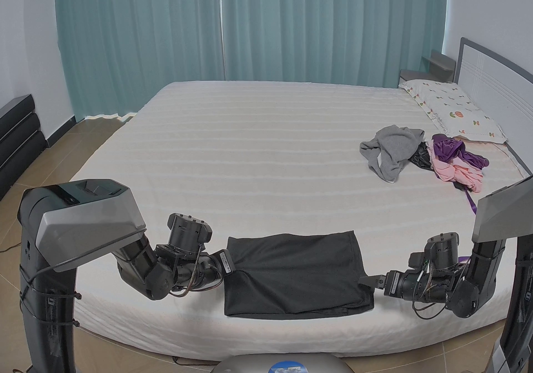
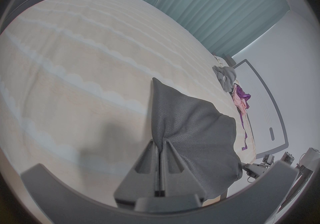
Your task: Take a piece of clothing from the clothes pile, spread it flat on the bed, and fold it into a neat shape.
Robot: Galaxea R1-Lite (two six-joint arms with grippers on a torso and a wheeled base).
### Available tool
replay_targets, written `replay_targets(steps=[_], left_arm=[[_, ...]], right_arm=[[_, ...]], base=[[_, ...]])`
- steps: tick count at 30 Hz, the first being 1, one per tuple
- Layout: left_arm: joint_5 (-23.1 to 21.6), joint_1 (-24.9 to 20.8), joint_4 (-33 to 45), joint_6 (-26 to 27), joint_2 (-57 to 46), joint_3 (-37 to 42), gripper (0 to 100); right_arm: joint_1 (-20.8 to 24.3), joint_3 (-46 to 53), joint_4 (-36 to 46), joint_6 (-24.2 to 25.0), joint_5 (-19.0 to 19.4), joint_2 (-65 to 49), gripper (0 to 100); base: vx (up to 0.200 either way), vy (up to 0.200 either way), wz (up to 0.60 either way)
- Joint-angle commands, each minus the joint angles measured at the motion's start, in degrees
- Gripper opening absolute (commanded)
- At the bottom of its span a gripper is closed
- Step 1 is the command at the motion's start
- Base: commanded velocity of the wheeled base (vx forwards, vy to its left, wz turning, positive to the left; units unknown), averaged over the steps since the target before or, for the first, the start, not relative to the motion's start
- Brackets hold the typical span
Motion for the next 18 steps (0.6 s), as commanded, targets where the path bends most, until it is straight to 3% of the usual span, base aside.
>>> replay_targets(steps=[1,18], left_arm=[[0.0,0.1,0.1,0.0,-0.2,0.2,0],[0.0,1.1,0.0,0.0,-1.1,1.8,0]], right_arm=[[0.0,0.0,0.0,0.0,0.0,0.1,100],[-0.1,0.2,0.0,0.0,0.0,0.1,100]], base=[[0.0,0.2,0.0],[0.0,0.2,0.0]])
